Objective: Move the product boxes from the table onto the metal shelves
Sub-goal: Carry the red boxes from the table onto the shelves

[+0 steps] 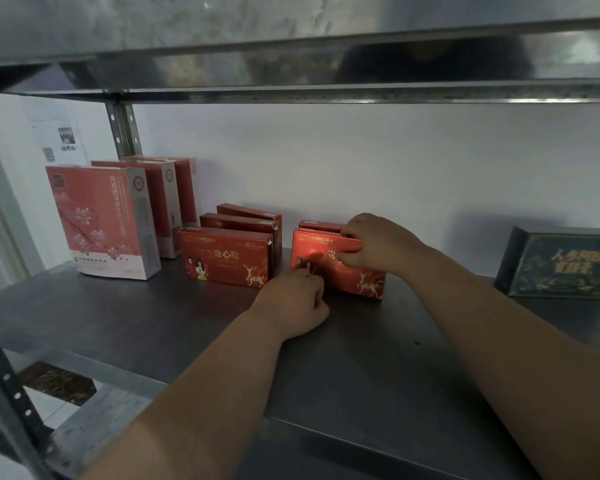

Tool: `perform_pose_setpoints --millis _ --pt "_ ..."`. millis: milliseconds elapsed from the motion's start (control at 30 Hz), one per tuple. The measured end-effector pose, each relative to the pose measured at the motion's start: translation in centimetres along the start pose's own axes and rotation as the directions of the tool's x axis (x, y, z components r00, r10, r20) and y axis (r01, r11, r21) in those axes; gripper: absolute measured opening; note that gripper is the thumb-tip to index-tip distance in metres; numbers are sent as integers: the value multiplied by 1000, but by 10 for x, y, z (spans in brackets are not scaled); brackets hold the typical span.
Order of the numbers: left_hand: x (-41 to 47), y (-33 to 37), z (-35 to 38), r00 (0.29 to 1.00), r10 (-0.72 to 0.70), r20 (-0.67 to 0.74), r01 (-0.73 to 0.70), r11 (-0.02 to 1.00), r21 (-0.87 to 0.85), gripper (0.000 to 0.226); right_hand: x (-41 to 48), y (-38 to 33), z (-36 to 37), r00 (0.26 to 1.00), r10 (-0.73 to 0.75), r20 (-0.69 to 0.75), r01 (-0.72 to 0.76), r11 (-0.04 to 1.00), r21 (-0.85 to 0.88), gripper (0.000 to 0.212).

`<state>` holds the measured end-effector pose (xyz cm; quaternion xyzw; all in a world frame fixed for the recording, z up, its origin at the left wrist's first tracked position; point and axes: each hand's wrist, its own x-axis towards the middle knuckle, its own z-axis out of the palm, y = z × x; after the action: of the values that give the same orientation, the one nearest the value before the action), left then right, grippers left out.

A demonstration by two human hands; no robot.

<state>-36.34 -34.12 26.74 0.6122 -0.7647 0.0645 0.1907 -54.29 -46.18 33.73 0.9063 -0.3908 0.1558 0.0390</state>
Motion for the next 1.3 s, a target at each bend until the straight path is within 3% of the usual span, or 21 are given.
perform_pose_setpoints --millis 167,733,967,1033,1100,1167,1233,1300 --pt "-1 1 0 1000 6 -14 -7 1000 -3 19 7 -1 7 998 7 -61 -10 998 -55 39" --pt "1 -2 0 999 -5 35 5 1000 -17 18 3 -8 17 996 36 -87 -54 975 -217 68" --pt "-7 11 -9 975 -77 206 83 996 -20 36 -54 -23 12 932 18 -363 -52 995 -84 54" --pt "-11 16 -13 947 -90 310 92 996 8 47 -81 -26 13 948 86 -308 -114 991 -76 46" --pt "-20 21 -15 902 -78 424 77 997 20 59 -110 -32 14 964 255 -81 -260 964 -57 43" --pt "-32 26 -16 870 -47 490 30 999 42 67 -138 -44 15 908 399 130 -390 917 -87 50" --pt "-45 30 -18 849 -11 529 -8 999 32 70 -167 -63 16 872 444 208 -441 895 -63 54" --pt "-59 35 -21 836 39 548 -52 999 8 72 -197 -87 13 857 476 197 -480 877 -28 55"
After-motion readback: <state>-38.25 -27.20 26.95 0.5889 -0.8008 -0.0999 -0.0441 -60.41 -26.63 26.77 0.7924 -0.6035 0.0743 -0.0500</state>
